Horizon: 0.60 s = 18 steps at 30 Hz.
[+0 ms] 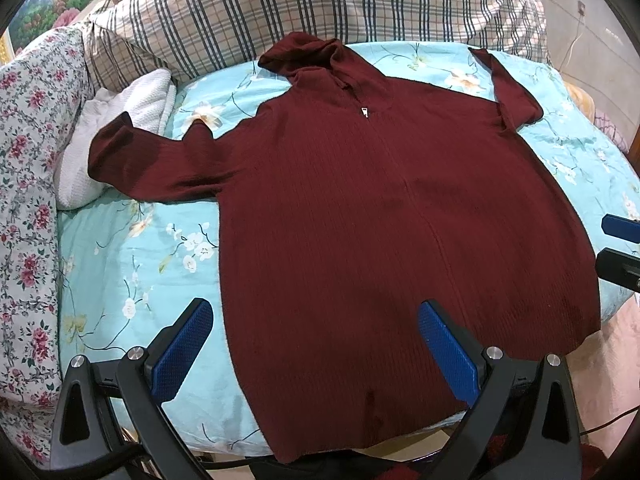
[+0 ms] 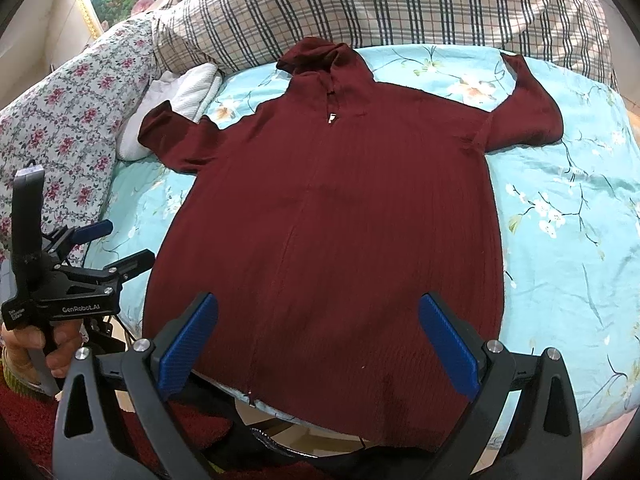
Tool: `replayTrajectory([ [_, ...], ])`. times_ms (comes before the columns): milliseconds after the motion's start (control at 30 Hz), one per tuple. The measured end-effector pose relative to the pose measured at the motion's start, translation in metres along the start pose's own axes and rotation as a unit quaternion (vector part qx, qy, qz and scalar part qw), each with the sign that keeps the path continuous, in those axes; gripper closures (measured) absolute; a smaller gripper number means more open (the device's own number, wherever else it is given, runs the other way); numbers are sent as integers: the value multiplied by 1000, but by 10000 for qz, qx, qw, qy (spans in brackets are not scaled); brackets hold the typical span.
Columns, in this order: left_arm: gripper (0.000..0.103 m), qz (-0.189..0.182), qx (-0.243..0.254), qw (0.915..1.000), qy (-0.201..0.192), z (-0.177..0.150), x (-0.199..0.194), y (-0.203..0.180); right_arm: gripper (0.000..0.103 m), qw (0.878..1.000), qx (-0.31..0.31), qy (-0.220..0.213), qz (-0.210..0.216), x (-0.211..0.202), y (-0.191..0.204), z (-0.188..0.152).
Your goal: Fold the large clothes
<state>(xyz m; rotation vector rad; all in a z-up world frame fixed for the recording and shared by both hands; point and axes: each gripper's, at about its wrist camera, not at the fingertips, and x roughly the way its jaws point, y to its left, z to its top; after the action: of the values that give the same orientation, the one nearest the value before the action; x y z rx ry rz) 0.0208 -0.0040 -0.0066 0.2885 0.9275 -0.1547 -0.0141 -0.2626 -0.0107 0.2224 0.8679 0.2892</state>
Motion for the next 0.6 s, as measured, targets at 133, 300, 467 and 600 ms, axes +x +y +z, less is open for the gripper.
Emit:
replayTrajectory([
  [133,0,-77,-69,9999,-4,7,8,3,3,10000,63,-24,-30,6,-8,6],
  [300,1,-136,-184,9997,-54,20,17,8,3,9999,125,-91,-9,13,-21,19],
  [467,1,-306,-352,9989,-81,35,25,11,3,9991,389,-193,-4,17,-47,42],
  [600,1,-239,-414,9988,-93,48,36,13,4,9975,542,-439,-150,17,-79,68],
])
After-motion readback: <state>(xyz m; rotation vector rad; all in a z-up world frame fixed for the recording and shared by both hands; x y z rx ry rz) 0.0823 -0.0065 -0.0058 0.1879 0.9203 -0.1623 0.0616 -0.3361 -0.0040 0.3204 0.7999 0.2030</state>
